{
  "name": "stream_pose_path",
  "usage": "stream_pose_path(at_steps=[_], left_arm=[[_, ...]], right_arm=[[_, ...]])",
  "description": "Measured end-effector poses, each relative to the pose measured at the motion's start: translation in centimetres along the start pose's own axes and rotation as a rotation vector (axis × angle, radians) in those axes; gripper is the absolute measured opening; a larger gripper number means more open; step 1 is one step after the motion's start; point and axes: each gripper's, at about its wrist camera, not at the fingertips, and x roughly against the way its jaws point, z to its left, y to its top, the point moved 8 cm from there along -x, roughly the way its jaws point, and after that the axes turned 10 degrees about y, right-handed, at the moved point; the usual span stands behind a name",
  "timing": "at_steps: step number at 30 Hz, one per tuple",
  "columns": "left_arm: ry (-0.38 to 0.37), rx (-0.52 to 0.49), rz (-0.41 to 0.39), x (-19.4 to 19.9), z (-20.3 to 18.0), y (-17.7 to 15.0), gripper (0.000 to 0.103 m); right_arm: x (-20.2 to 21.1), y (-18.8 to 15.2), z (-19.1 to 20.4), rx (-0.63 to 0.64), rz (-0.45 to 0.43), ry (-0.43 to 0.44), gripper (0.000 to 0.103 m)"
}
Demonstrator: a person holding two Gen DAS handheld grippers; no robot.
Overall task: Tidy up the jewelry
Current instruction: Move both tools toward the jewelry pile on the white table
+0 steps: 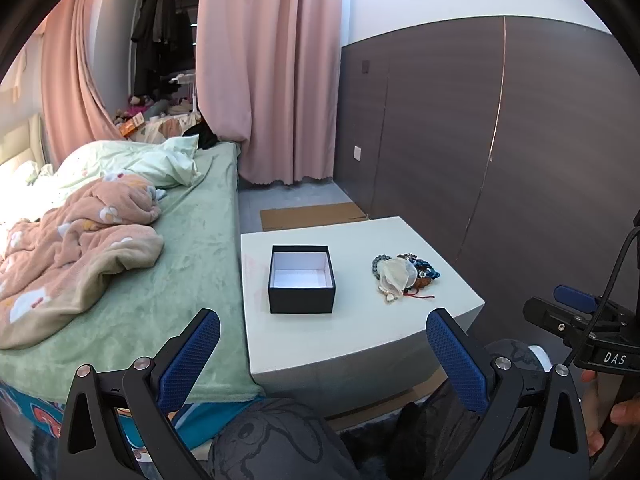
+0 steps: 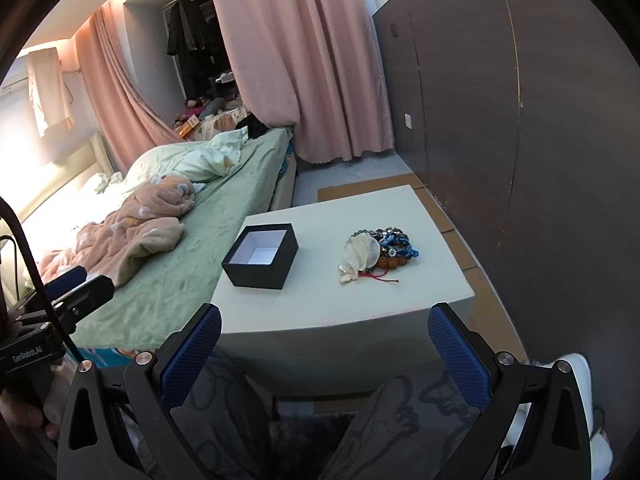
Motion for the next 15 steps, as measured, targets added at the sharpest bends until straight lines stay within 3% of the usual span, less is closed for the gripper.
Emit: stream_pose_path(at_steps=[15], left_arm=[[-0.001,0.001,-0.009,0.5,-0.6,-0.1,0.103]], right_arm=[[1.2,-0.1,-0.4,-0.001,-0.015,-0.015,0.103]])
